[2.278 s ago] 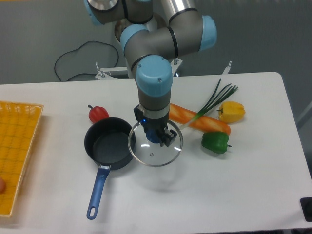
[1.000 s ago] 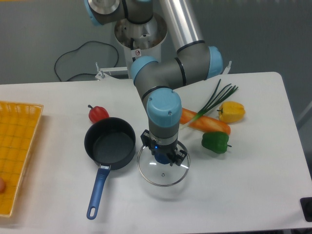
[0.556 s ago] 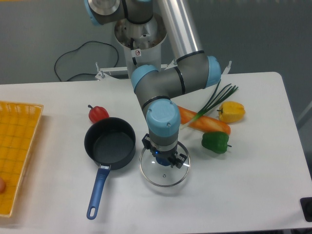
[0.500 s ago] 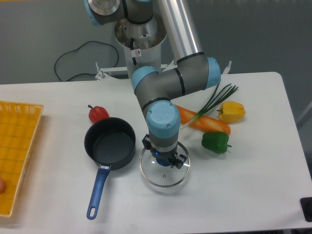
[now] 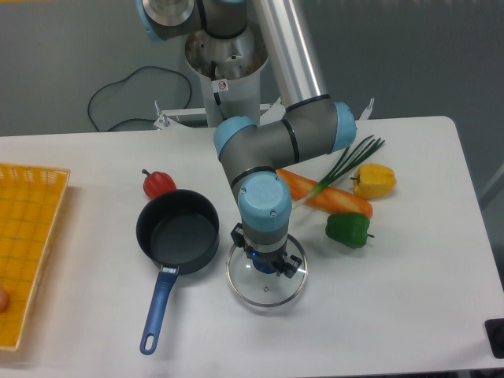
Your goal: Place the lid on the table
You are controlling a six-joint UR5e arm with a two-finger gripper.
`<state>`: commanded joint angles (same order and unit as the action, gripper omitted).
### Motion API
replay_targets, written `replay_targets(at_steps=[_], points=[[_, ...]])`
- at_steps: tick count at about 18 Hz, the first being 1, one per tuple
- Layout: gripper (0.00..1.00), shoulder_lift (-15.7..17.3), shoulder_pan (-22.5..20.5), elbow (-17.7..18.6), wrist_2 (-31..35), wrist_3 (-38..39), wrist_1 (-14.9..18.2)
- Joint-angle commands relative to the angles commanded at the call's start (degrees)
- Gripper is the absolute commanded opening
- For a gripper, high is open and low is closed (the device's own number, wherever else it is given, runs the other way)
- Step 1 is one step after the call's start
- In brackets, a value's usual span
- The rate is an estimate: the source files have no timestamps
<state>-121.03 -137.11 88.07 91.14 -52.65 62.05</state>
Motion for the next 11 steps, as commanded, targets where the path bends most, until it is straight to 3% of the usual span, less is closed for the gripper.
replay_targets(at_steps=[11], points=[[0.47,-0.8,0.1,-0.1,-0.1,0.1,-0.1]])
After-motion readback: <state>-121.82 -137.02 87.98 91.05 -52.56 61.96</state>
